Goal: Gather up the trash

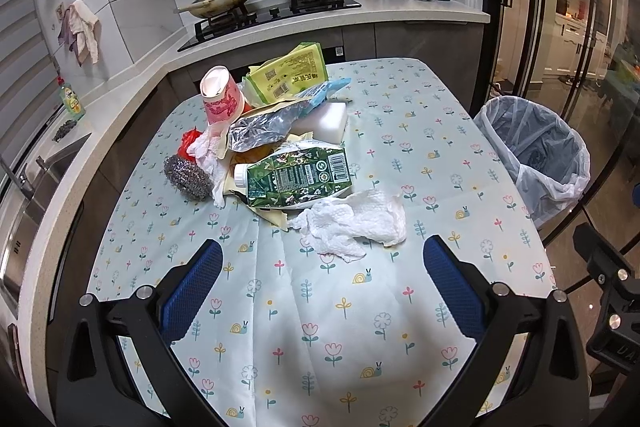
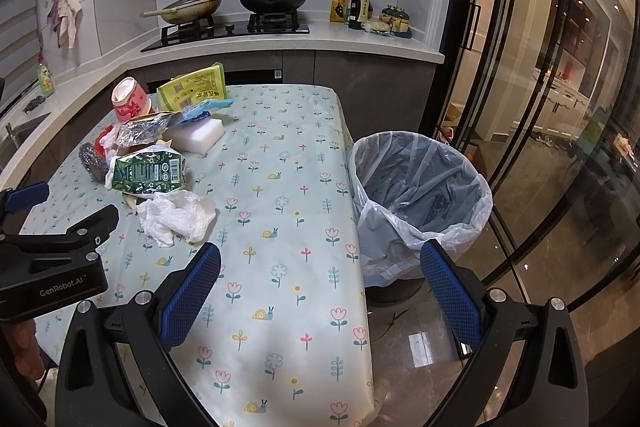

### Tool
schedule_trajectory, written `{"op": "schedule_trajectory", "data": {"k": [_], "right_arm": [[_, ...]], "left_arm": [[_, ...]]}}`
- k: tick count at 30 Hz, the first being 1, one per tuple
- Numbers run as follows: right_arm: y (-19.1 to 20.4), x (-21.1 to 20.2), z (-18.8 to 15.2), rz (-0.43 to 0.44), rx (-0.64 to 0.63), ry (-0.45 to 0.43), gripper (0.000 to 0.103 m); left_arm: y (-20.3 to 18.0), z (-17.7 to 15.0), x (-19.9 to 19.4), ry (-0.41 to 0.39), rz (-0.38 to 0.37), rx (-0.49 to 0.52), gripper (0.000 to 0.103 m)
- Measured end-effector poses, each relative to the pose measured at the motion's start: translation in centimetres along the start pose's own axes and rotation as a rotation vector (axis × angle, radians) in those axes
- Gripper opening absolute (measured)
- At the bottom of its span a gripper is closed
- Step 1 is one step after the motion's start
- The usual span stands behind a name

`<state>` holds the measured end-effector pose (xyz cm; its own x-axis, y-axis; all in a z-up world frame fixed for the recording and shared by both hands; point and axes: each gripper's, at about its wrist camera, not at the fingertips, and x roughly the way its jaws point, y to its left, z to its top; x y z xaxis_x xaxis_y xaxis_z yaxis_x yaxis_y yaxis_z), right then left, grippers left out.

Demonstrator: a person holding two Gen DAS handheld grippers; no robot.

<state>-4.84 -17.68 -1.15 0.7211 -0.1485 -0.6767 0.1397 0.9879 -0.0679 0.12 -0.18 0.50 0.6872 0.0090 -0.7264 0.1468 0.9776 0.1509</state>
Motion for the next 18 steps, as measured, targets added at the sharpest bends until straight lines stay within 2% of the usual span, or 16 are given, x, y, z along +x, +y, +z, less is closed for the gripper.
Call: {"op": "schedule_trajectory", "data": {"k": [18], "right_arm": [[0.04,0.11,0.20,-0.004,0.004,0.002,0.096]], "left_arm": [[-0.24,0.54,-0.36,-0.006,0.000,0.000,0.096]]}}
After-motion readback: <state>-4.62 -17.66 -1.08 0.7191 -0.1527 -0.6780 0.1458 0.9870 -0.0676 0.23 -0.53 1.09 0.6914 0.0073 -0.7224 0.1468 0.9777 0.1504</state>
